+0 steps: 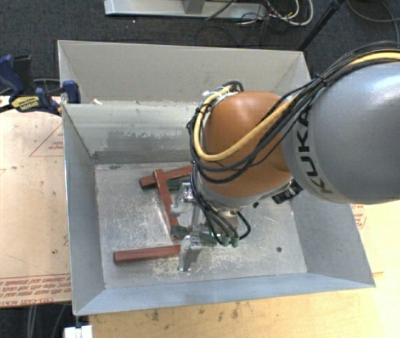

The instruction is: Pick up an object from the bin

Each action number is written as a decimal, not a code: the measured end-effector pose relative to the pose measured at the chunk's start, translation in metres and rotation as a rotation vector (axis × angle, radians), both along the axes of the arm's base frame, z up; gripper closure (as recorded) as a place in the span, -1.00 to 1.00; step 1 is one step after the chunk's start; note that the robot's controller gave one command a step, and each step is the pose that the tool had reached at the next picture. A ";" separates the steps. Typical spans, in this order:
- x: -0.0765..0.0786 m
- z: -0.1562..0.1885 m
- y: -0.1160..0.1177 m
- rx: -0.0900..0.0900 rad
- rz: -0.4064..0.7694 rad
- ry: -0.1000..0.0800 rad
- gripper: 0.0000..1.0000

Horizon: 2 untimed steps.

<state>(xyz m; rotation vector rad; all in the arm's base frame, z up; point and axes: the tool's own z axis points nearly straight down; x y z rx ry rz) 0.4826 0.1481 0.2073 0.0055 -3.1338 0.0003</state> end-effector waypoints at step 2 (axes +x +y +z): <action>0.026 -0.126 0.000 0.006 0.052 -0.012 1.00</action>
Offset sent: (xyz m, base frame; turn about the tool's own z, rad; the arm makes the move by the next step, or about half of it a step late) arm 0.0221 -0.0037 -0.1373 -0.0510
